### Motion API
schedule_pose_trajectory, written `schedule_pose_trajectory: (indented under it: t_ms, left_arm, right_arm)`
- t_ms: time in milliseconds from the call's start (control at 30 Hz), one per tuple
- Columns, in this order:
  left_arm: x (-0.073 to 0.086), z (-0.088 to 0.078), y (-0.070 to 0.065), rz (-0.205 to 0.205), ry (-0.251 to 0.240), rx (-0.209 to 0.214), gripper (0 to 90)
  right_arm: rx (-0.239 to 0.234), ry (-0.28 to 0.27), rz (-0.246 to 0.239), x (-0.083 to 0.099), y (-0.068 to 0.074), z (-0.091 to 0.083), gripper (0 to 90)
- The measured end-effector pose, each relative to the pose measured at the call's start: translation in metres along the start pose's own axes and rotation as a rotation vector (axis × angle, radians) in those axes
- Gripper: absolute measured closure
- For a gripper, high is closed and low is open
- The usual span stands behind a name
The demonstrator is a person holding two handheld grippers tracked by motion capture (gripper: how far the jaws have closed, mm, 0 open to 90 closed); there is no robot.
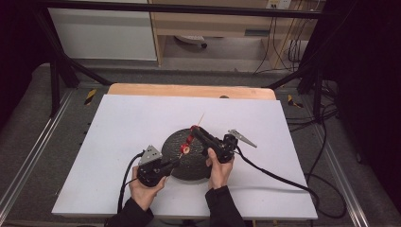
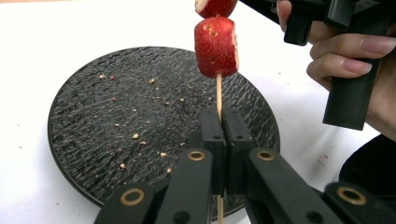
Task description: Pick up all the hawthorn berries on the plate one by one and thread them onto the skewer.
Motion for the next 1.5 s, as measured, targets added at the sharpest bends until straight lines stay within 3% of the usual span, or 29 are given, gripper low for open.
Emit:
schedule_pose_trajectory:
  t_ms: [233,600,667,700,733,833,867,900,933,967,1000,1033,1067,1100,1133,1267,1500]
  left_arm:
    - [0.000,-0.001,0.002,0.002,0.000,0.004,88.9]
    - [0.000,-0.007,0.010,-0.005,-0.006,-0.005,88.9]
    - [0.001,-0.009,0.012,-0.005,-0.002,-0.005,88.9]
    - [0.001,-0.009,0.012,-0.005,-0.002,-0.005,89.0]
    - [0.001,-0.010,0.013,-0.005,-0.002,-0.005,88.9]
    - [0.001,-0.010,0.014,-0.004,0.001,-0.002,88.9]
    - [0.001,-0.011,0.014,0.003,0.010,-0.002,88.9]
    - [0.001,-0.011,0.014,0.003,0.010,-0.002,88.9]
    - [0.002,-0.012,0.015,0.009,0.017,-0.001,88.9]
    - [0.002,-0.012,0.015,0.009,0.017,-0.001,88.9]
    - [0.002,-0.012,0.015,0.011,0.021,0.000,88.9]
    - [0.002,-0.013,0.016,0.013,0.020,-0.001,88.9]
    - [0.002,-0.013,0.017,0.013,0.024,0.000,88.9]
    - [0.002,-0.014,0.018,0.014,0.028,0.000,88.9]
    - [0.002,-0.015,0.018,0.013,0.031,0.000,88.9]
    - [0.003,-0.019,0.023,0.018,0.046,-0.005,88.9]
    - [0.002,-0.025,0.032,0.024,0.066,-0.025,88.9]
  right_arm:
    - [-0.007,0.029,-0.010,0.001,0.000,0.000,61.5]
    - [0.017,0.112,-0.116,-0.007,-0.004,-0.007,40.8]
    - [0.031,0.169,-0.156,-0.008,-0.007,-0.010,29.7]
    - [0.031,0.169,-0.156,-0.008,-0.007,-0.010,29.7]
    - [0.041,0.219,-0.184,-0.007,-0.010,-0.013,23.1]
    - [0.053,0.266,-0.227,-0.005,-0.013,-0.016,18.3]
    - [0.064,0.307,-0.253,-0.004,-0.018,-0.020,13.1]
    - [0.064,0.307,-0.253,-0.004,-0.018,-0.020,13.1]
    - [0.074,0.353,-0.293,-0.002,-0.023,-0.024,10.3]
    - [0.074,0.353,-0.293,-0.002,-0.023,-0.024,10.3]
    - [0.084,0.400,-0.338,0.001,-0.028,-0.028,7.6]
    - [0.084,0.400,-0.338,0.001,-0.028,-0.028,7.6]
    - [0.091,0.443,-0.379,0.003,-0.031,-0.033,5.5]
    - [0.091,0.443,-0.379,0.003,-0.031,-0.033,5.5]
    - [0.090,0.475,-0.412,0.005,-0.034,-0.038,4.3]
    - [0.103,0.527,-0.465,0.009,-0.042,-0.048,2.5]
    - [0.105,0.597,-0.503,0.018,-0.054,-0.066,1.0]
Point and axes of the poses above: each handheld gripper's, and its own axes: z roughly forward along the jaws, x roughly out of its underside, y roughly to its left, the point moved 9 cm from there along z, roughly forward along the jaws, and after that the axes turned 10 degrees about -z, right-handed, at the moved point
